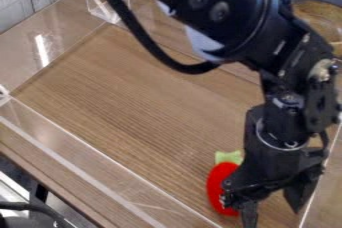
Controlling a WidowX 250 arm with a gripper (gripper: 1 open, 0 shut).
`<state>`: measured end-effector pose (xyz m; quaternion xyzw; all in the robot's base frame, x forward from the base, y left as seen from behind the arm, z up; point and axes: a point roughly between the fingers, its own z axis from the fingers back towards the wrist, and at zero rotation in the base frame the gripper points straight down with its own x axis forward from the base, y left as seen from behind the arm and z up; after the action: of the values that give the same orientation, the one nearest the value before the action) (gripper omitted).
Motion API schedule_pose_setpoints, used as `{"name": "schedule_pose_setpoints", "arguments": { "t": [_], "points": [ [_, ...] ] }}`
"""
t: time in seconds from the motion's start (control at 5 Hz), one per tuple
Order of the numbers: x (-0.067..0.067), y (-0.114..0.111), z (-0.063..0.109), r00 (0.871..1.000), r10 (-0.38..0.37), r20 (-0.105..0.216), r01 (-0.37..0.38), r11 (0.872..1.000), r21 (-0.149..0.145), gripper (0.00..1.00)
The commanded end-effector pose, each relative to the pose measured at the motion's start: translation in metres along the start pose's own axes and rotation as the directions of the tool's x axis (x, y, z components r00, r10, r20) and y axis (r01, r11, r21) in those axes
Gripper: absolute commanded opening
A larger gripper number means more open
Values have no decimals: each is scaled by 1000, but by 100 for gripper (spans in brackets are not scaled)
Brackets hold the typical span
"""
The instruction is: Move the red object to the left side of the table
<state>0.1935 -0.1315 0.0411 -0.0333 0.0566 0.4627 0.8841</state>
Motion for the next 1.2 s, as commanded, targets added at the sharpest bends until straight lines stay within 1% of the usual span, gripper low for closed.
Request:
{"name": "schedule_pose_setpoints", "arguments": {
  "t": [0.0,0.4,1.0],
  "points": [
    [8,-7,4,1000,11,9,-10,1000,-28,100],
    [17,-8,0,999,42,12,-42,999,-13,100],
    [21,-8,-6,995,97,7,-97,995,15,100]
  ]
}}
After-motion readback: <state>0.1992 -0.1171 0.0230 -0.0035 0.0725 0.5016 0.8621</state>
